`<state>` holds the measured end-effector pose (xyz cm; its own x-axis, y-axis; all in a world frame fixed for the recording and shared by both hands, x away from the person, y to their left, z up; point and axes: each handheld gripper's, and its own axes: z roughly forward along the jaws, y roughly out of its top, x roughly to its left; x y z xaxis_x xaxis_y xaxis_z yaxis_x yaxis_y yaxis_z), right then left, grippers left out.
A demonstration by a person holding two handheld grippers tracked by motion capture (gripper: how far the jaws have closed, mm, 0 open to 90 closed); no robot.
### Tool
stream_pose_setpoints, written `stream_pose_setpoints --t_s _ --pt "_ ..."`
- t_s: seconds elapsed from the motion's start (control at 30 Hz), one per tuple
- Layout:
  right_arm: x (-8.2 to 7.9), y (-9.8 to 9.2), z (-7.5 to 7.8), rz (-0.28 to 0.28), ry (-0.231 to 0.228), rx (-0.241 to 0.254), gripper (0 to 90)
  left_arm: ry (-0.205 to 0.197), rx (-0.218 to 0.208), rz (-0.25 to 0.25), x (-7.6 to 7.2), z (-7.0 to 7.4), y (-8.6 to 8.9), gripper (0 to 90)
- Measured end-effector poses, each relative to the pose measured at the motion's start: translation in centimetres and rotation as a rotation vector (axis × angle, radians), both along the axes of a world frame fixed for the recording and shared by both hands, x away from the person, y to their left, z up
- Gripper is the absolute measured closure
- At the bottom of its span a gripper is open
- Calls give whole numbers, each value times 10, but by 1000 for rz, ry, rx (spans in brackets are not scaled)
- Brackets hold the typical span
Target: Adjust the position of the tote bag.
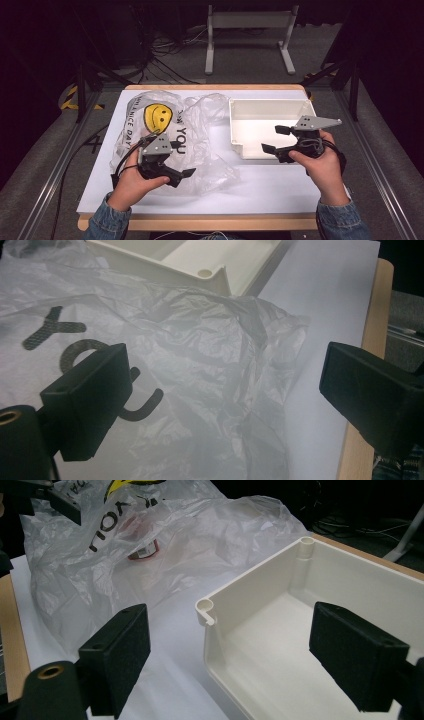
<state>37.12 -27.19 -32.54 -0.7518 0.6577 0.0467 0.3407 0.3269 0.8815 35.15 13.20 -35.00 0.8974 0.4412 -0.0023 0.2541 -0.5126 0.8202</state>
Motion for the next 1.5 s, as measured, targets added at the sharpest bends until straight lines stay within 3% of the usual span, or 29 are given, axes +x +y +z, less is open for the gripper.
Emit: stream_pose_setpoints --t_s 0.33,0.57,0.7,0.77,0.9,0.97,1.07,1.2,1.5 --pt "1 5 -1 20 7 -11 164 9 33 16 4 -14 -9 96" --pt "1 7 -2 36 15 -10 161 14 86 26 10 -28 -15 101" --pt "0 7 -2 46 16 -6 161 25 121 34 15 -34 -15 153" --pt "0 8 -2 47 16 -5 161 26 128 29 16 -35 -14 192" --pt "0 8 -4 49 24 -9 161 42 160 6 16 -36 -12 457" --pt "1 9 -4 52 23 -11 161 41 171 -12 15 -35 -10 635" --pt "1 9 -4 55 23 -11 161 30 176 -28 13 -32 -7 784" --pt "2 11 -5 58 26 -10 161 12 170 -34 9 -23 1 850" --pt "8 15 -5 66 29 -6 161 -33 129 -30 -1 -3 29 879"
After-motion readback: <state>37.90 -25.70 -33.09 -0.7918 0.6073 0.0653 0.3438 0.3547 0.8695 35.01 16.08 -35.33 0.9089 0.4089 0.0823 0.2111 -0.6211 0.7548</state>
